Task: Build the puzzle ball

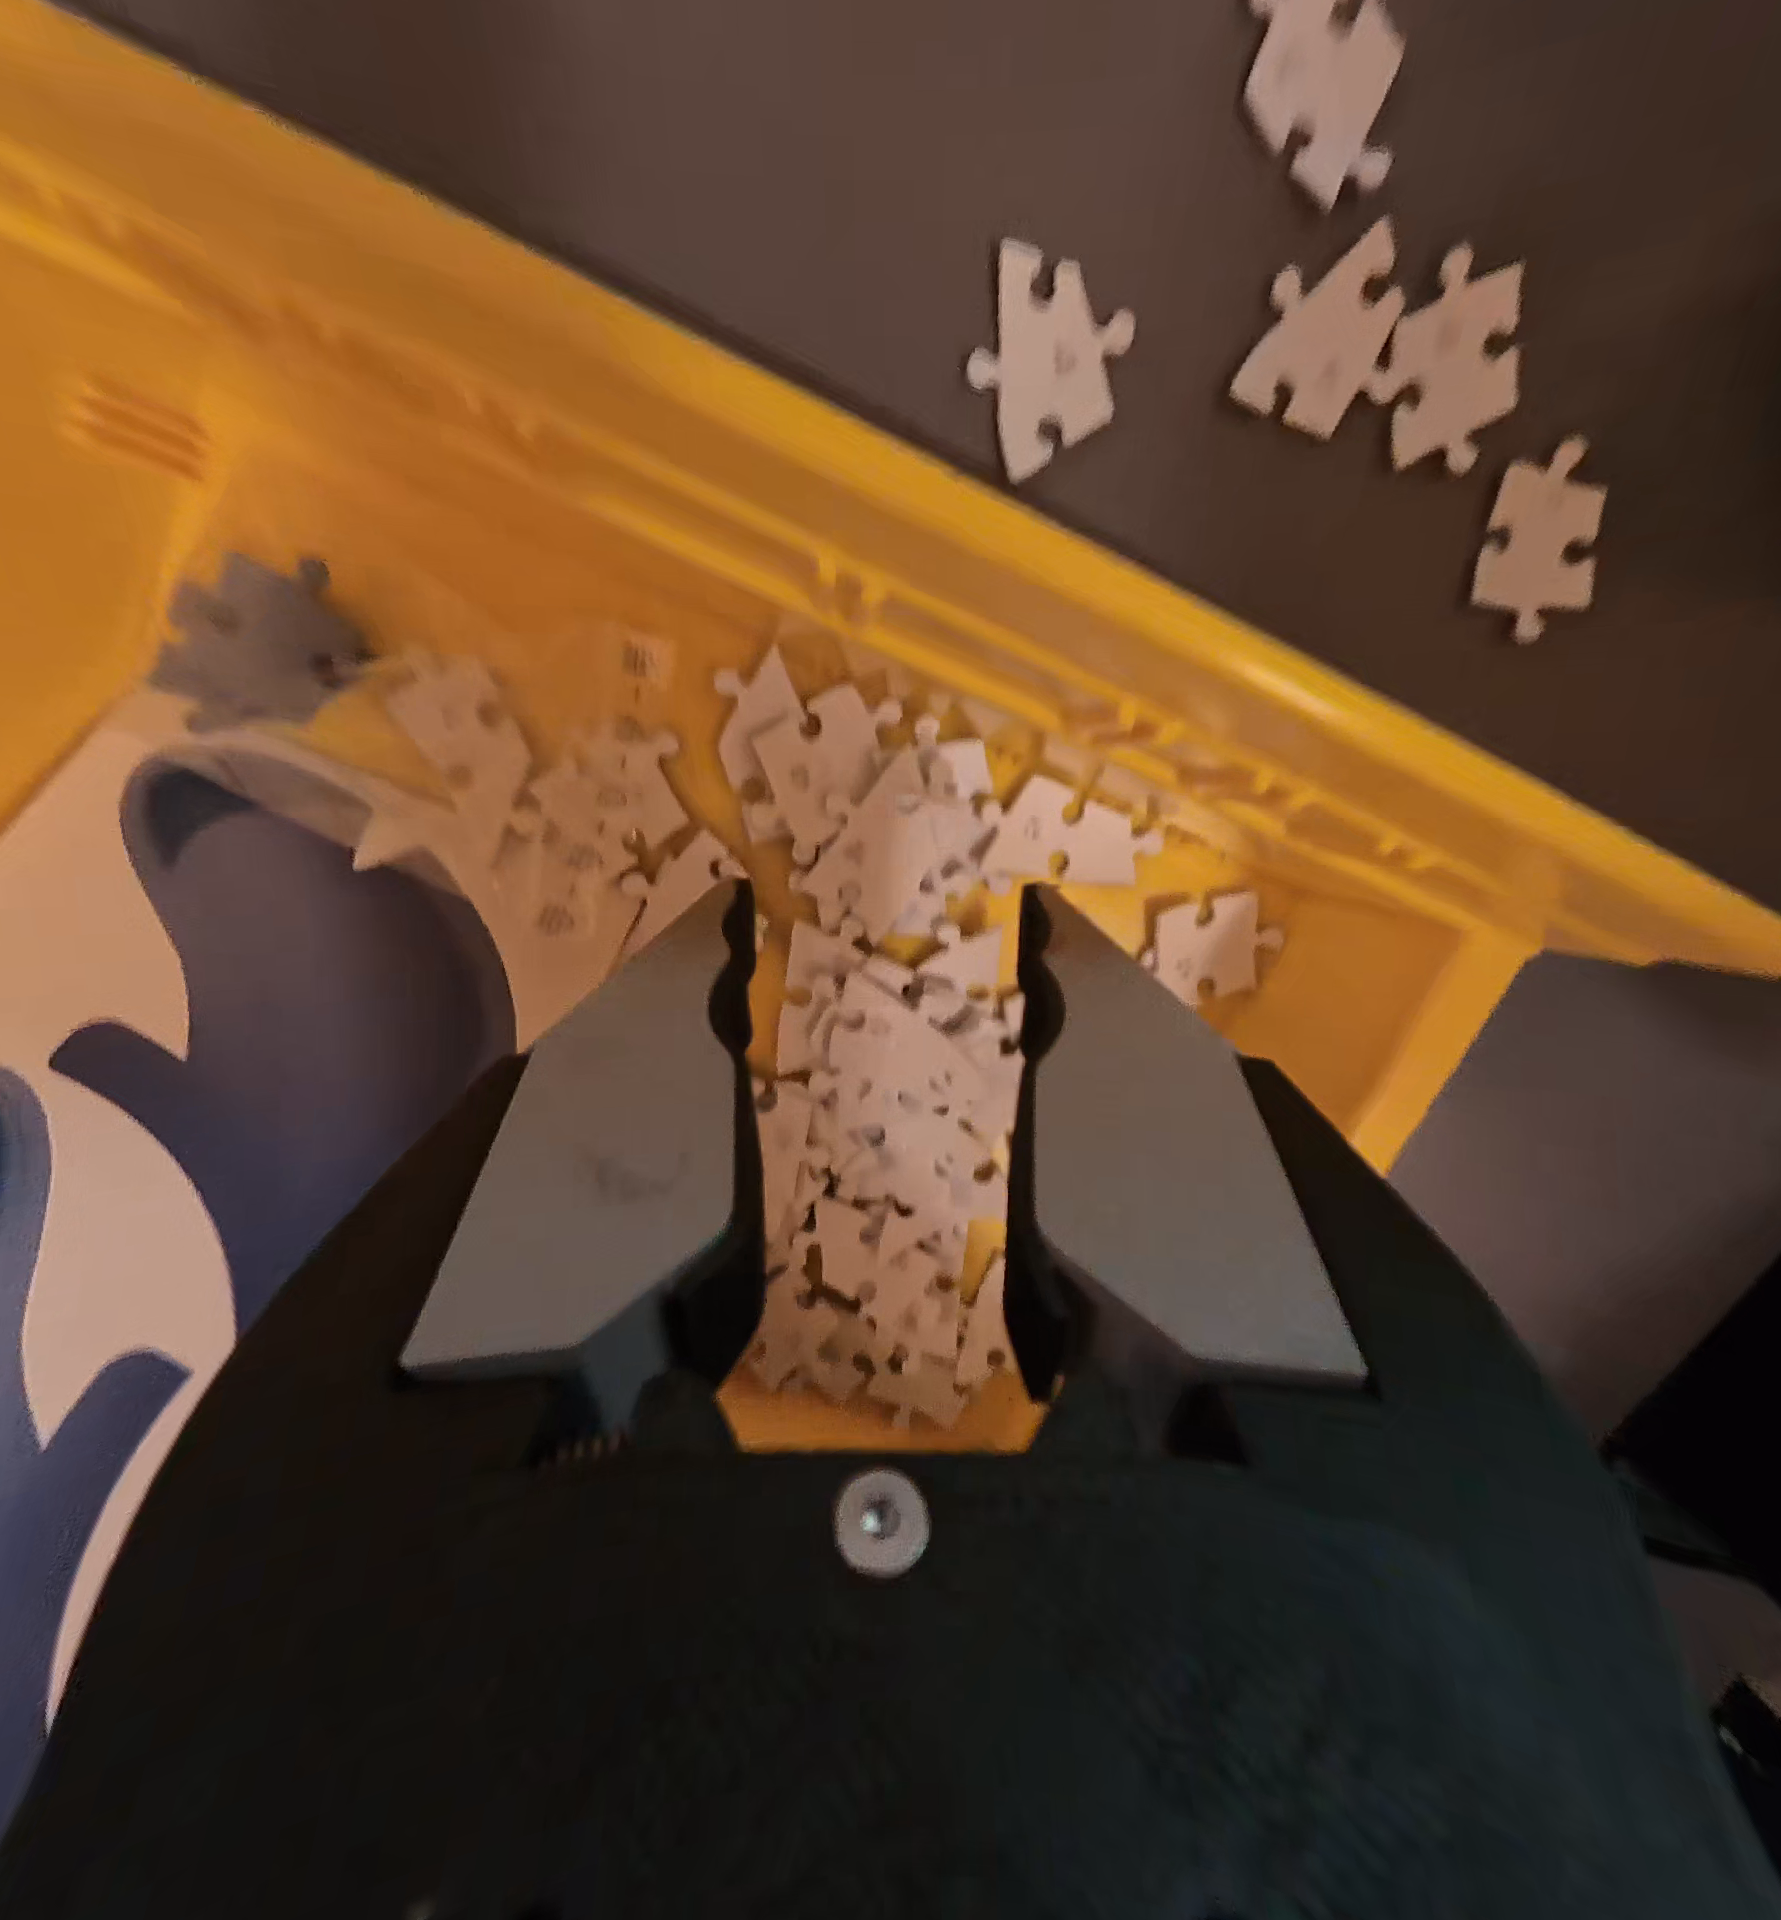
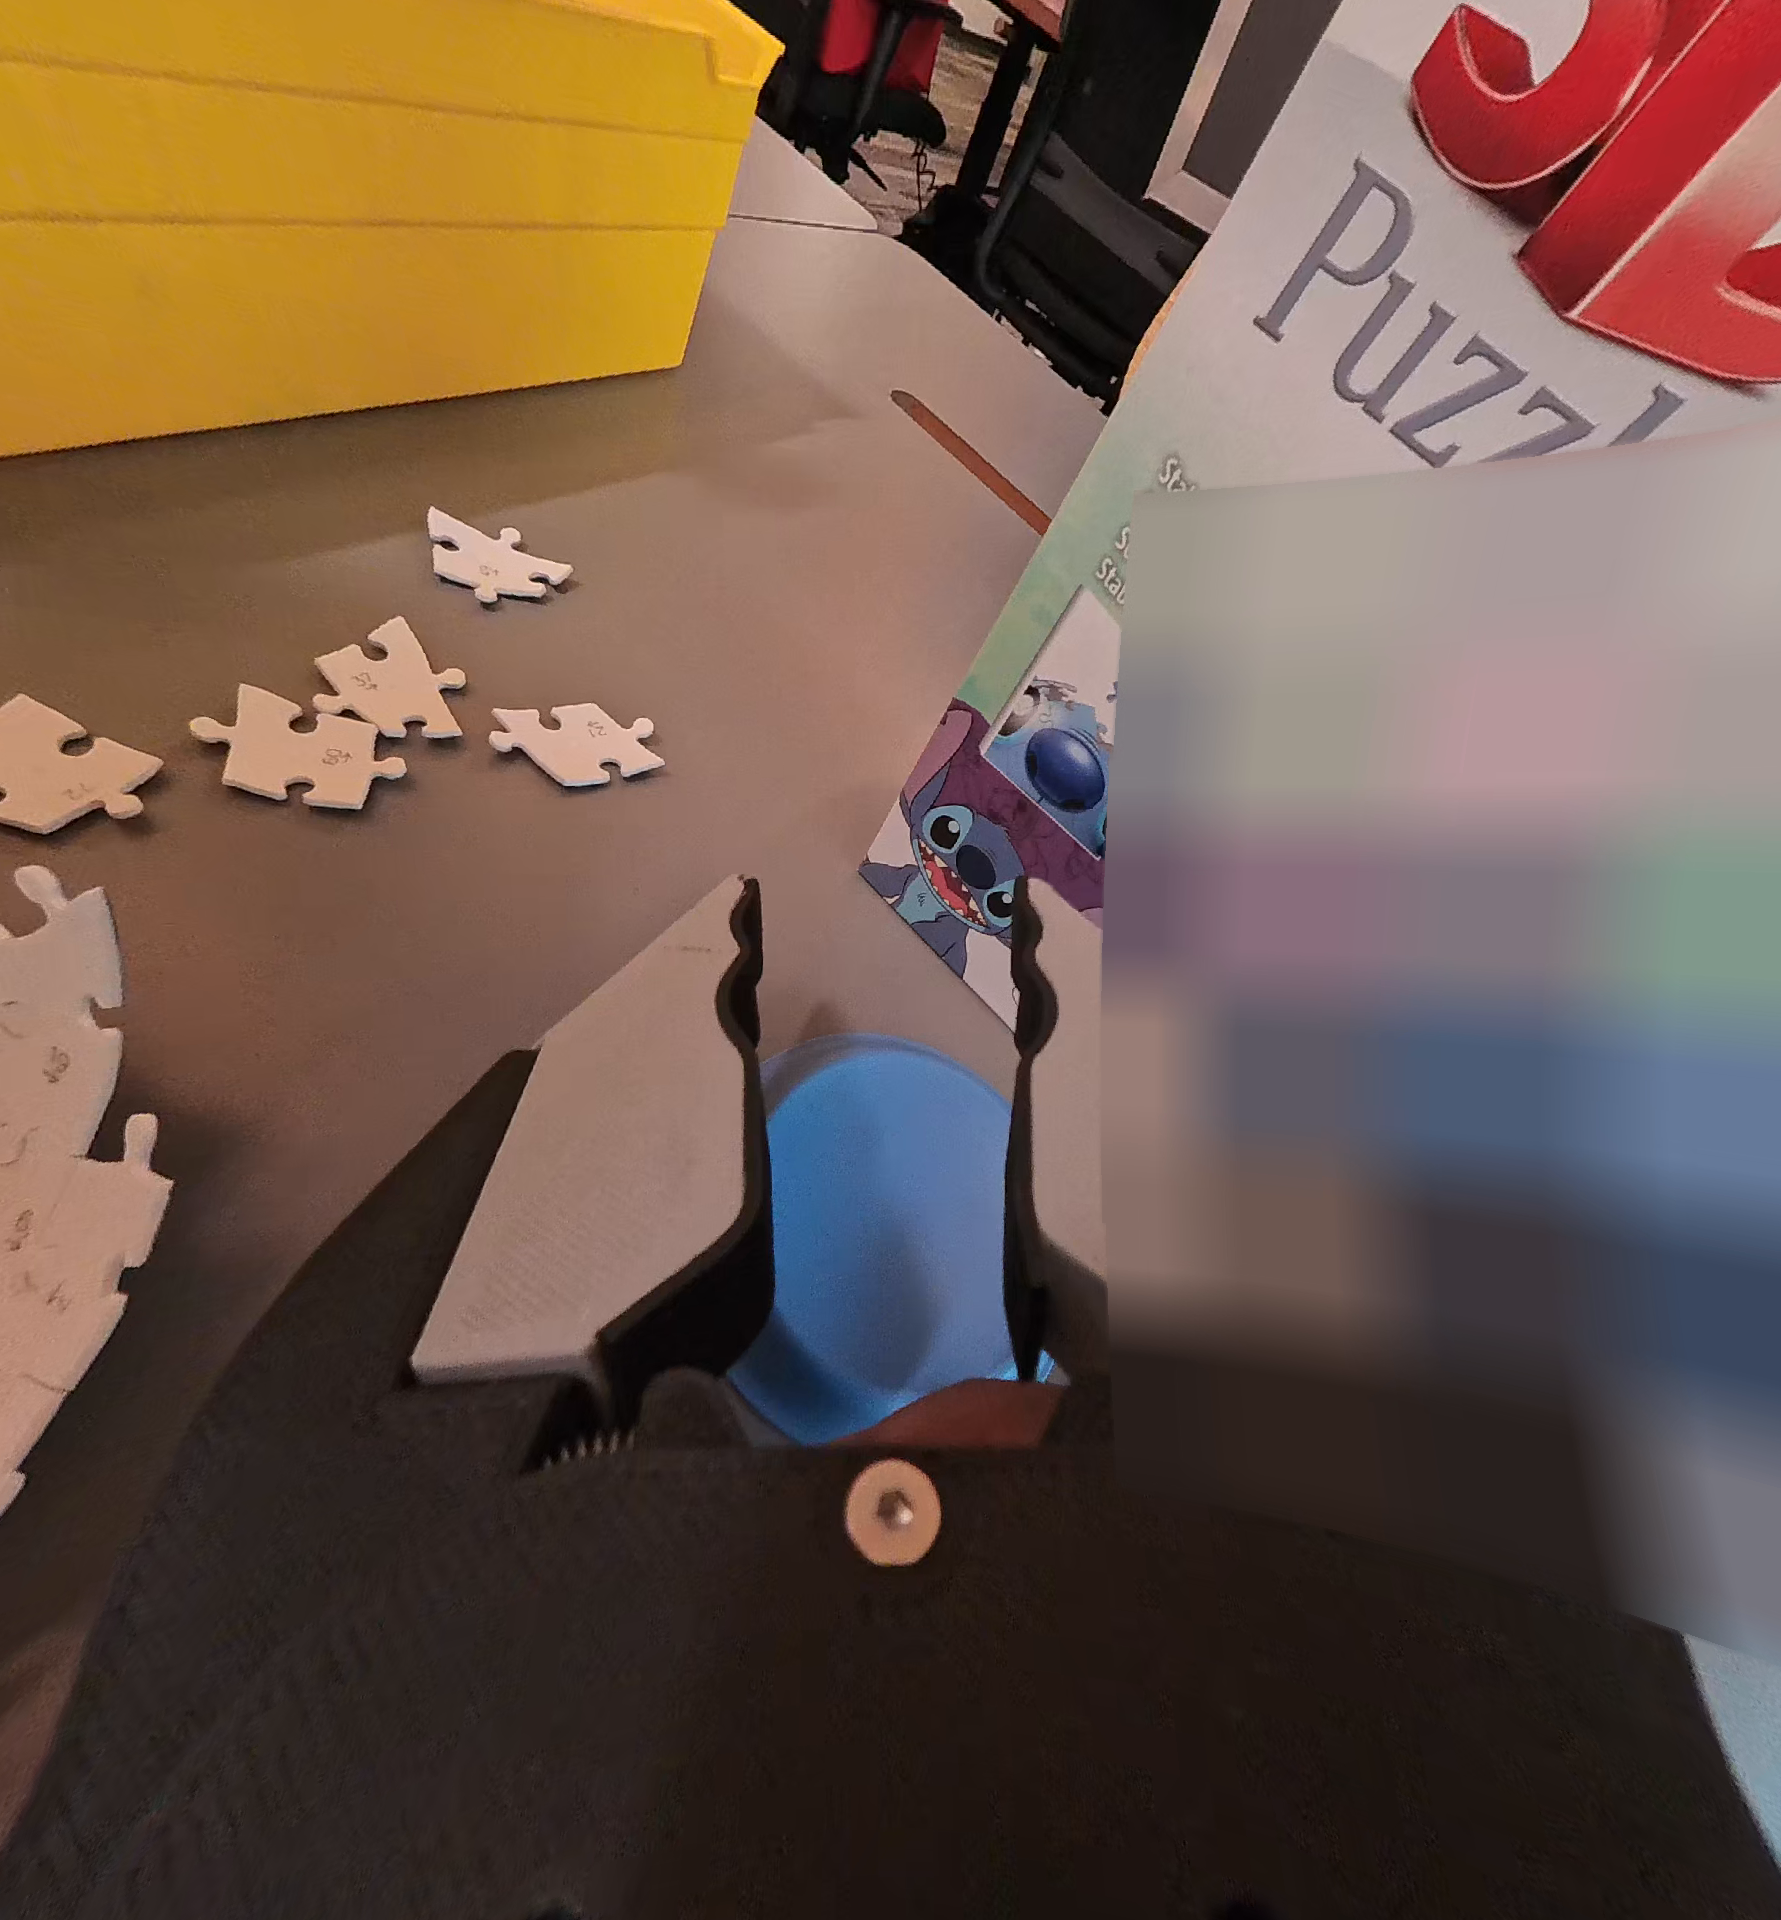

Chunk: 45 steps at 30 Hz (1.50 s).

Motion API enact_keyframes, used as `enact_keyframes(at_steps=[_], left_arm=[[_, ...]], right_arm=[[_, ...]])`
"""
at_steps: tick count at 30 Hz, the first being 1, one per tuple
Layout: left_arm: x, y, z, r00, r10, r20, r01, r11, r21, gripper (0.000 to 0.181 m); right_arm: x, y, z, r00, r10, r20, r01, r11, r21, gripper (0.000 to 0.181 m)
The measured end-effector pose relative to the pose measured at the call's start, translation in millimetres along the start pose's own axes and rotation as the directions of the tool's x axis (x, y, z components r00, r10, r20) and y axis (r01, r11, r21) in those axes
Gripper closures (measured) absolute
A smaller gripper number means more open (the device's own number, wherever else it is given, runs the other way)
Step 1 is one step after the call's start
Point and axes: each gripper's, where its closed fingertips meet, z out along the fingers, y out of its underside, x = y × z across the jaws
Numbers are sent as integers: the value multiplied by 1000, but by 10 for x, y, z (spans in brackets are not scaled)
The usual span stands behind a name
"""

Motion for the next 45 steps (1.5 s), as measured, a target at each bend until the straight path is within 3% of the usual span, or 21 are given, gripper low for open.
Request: enact_keyframes(at_steps=[2,8,10,12,15,20,24,28,32,41,45], left_arm=[[29,-57,65,1000,-4,-20,5,1000,8,133],[-16,80,363,1000,-20,5,21,993,-118,142],[-88,69,361,999,-1,51,7,994,-109,152],[-57,104,336,1000,-11,19,13,993,-118,159],[-6,105,277,999,-28,-28,25,994,-104,157],[-47,124,218,1000,-27,-5,26,994,-103,156],[-145,115,208,999,-30,39,34,995,-92,180],[58,121,276,997,-25,-67,17,993,-114,136],[-5,79,348,1000,13,-2,-13,993,-115,160],[41,64,385,1000,18,-21,-20,993,-115,157],[-10,47,362,1000,28,6,-27,994,-104,179]], right_arm=[[1,7,2,1000,-4,-2,4,1000,-3,136],[2,14,6,1000,-3,0,3,1000,-6,136],[-8,20,9,1000,-7,3,7,1000,-9,137],[-18,15,8,1000,-11,7,11,1000,-8,137],[-25,9,6,1000,-15,9,15,1000,-6,138],[-29,15,4,1000,-20,10,20,1000,-8,138],[-29,11,2,1000,-22,9,22,1000,-8,138],[-29,17,8,1000,-23,9,23,1000,-10,138],[-35,32,17,1000,-23,14,23,1000,-16,137],[-50,32,22,999,-27,20,28,999,-18,138],[-53,38,25,999,-27,21,28,999,-21,139]])
